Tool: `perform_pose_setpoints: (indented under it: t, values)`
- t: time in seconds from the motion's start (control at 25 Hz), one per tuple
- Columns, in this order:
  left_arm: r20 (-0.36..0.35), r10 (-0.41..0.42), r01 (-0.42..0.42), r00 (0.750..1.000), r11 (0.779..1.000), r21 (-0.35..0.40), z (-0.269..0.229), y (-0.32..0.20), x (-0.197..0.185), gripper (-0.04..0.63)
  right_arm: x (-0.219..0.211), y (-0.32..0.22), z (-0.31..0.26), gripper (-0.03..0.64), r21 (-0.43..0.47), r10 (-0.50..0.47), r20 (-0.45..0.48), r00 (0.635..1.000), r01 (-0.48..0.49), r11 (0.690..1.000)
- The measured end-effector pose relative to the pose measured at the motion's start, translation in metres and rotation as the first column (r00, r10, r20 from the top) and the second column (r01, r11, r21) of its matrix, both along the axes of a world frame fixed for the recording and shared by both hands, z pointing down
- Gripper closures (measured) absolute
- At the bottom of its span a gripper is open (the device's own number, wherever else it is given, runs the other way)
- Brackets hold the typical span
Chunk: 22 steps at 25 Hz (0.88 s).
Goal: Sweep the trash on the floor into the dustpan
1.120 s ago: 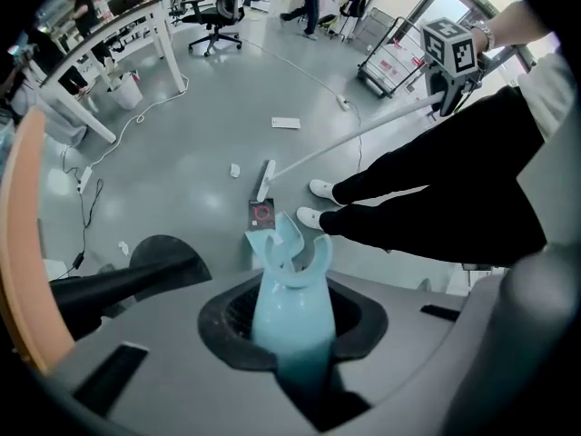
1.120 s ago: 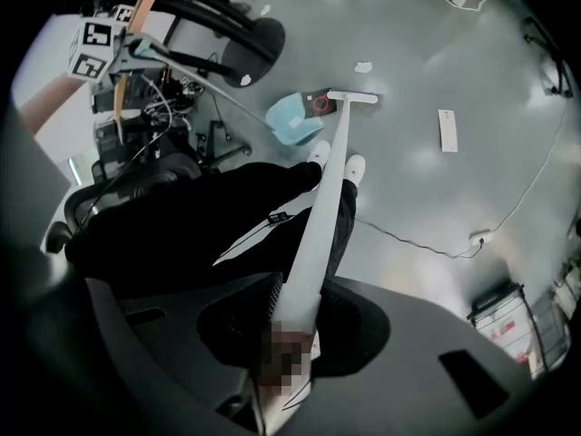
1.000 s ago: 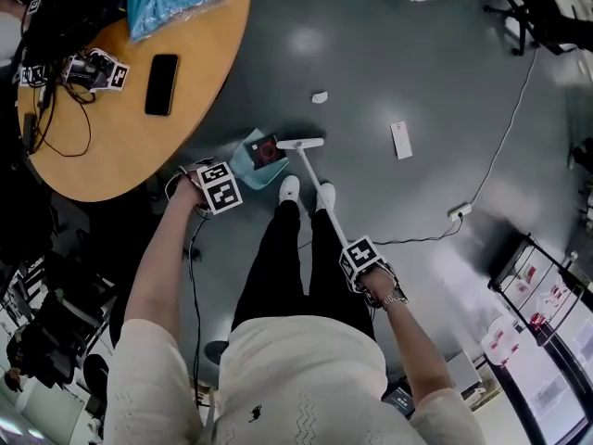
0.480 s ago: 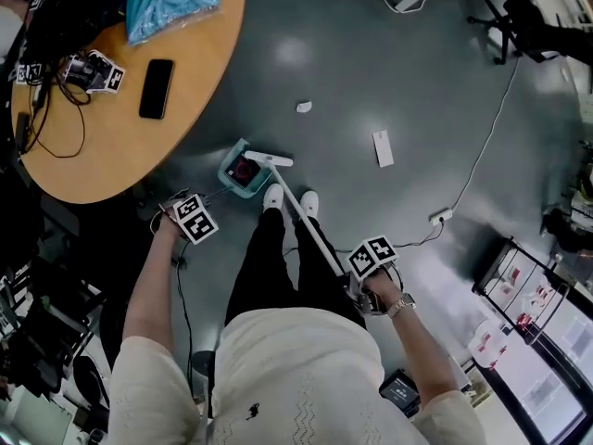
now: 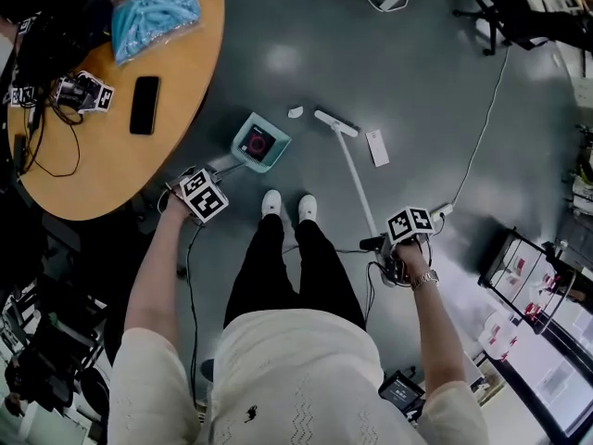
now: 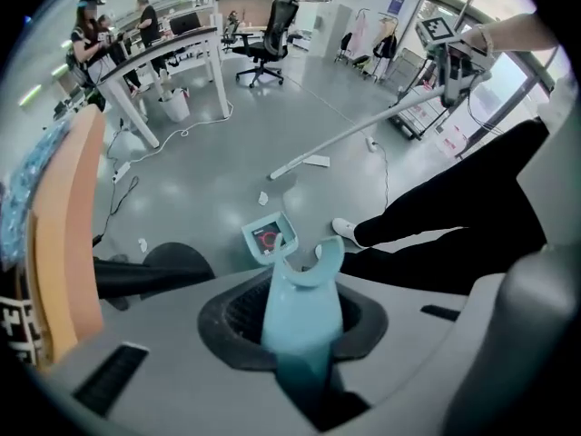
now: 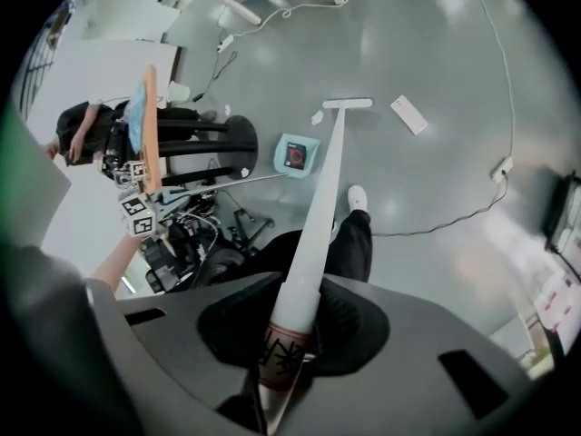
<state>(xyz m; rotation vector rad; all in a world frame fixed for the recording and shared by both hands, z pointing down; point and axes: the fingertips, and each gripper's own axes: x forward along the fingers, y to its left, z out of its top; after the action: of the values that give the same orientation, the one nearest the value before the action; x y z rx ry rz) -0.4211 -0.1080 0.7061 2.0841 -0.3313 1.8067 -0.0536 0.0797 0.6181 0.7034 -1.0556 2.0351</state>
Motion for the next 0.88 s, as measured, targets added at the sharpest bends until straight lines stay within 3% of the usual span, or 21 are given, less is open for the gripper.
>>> perform_pose_setpoints:
  t: [0.2, 0.36, 0.44, 0.56, 0.68, 0.88]
  values:
    - [0.024, 0.053, -0.054, 0.998, 0.998, 0.021, 0.015, -0.019, 0.017, 0.503, 0.036, -0.043, 0.042, 0.531, 0.013, -0.098, -0.155, 0.983, 0.101, 0.995]
    - [0.058, 0.124, -0.122, 0.991, 0.992, -0.031, 0.028, -0.021, 0.018, 0.503, 0.030, -0.059, 0.062, 0.531, -0.003, -0.139, -0.157, 0.978, 0.140, 0.990]
    - [0.054, 0.088, -0.085, 0.995, 0.995, -0.059, 0.034, -0.023, 0.015, 0.503, 0.020, -0.054, 0.069, 0.531, -0.026, -0.214, -0.151, 0.965, 0.213, 0.977]
    - [0.033, 0.021, -0.019, 0.999, 0.997, -0.078, 0.040, -0.021, 0.012, 0.503, -0.002, -0.036, 0.074, 0.531, -0.056, -0.338, -0.121, 0.933, 0.334, 0.941]
    - [0.037, 0.040, -0.037, 0.999, 0.997, -0.063, 0.044, -0.015, 0.010, 0.503, -0.027, -0.016, 0.072, 0.531, -0.043, -0.416, -0.073, 0.907, 0.414, 0.909]
    - [0.024, 0.033, -0.031, 0.999, 0.998, -0.060, 0.046, -0.015, 0.008, 0.503, -0.043, 0.008, 0.063, 0.531, -0.034, -0.596, -0.055, 0.801, 0.595, 0.803]
